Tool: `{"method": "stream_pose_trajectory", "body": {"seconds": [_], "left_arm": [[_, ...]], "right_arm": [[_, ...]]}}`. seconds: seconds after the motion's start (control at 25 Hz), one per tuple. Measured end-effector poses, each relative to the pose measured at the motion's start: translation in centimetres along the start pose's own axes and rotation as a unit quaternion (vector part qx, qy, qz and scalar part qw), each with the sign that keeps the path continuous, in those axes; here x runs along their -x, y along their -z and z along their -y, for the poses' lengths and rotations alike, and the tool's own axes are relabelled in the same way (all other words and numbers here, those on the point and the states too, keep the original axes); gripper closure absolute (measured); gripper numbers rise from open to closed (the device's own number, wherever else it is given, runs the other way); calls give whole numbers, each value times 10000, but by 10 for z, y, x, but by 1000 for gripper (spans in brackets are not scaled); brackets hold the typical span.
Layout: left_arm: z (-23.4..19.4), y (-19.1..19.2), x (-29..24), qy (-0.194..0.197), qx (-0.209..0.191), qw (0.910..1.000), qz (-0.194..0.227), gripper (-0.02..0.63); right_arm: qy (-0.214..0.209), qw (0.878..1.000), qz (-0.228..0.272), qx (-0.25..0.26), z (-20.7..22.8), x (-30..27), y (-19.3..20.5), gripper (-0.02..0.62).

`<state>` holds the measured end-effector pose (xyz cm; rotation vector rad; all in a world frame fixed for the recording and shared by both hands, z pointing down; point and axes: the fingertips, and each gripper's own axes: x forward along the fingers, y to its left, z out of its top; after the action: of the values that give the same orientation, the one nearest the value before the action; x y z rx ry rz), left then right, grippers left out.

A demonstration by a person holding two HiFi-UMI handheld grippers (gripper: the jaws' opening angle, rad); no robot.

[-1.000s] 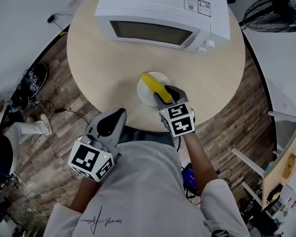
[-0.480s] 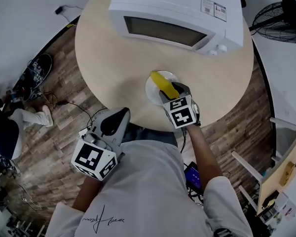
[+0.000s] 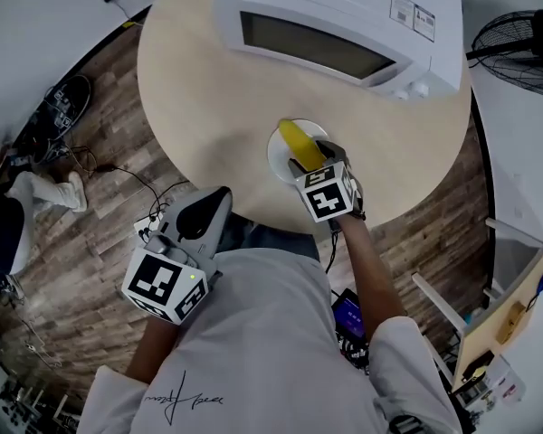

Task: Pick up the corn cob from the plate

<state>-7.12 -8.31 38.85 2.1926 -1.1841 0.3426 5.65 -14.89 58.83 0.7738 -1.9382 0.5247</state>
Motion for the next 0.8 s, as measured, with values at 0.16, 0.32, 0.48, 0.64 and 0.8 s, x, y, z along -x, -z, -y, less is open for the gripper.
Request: {"method": "stream_pose_trajectory", "body": {"seconds": [0.16, 0.32, 0.48, 0.64, 0.8], "left_arm": [[-5, 2, 0, -81, 98, 9999, 6, 612], [-6, 6, 1, -87, 171, 9998, -14, 612], [-8, 6, 3, -41, 197, 9998, -36, 612], [-8, 7, 4, -4, 210, 9998, -30, 612], [-9, 3, 4, 12, 147, 9999, 9, 614]], "right_arm": [[-10, 9999, -89, 87, 0, -7, 1, 291], [-5, 9998, -207, 80, 1, -10, 4, 291], [90, 9995, -240, 187, 3, -16, 1, 310], [121, 9990, -348, 238, 6, -19, 4, 322], [94, 9988, -401, 273, 4, -22, 5, 324]]}}
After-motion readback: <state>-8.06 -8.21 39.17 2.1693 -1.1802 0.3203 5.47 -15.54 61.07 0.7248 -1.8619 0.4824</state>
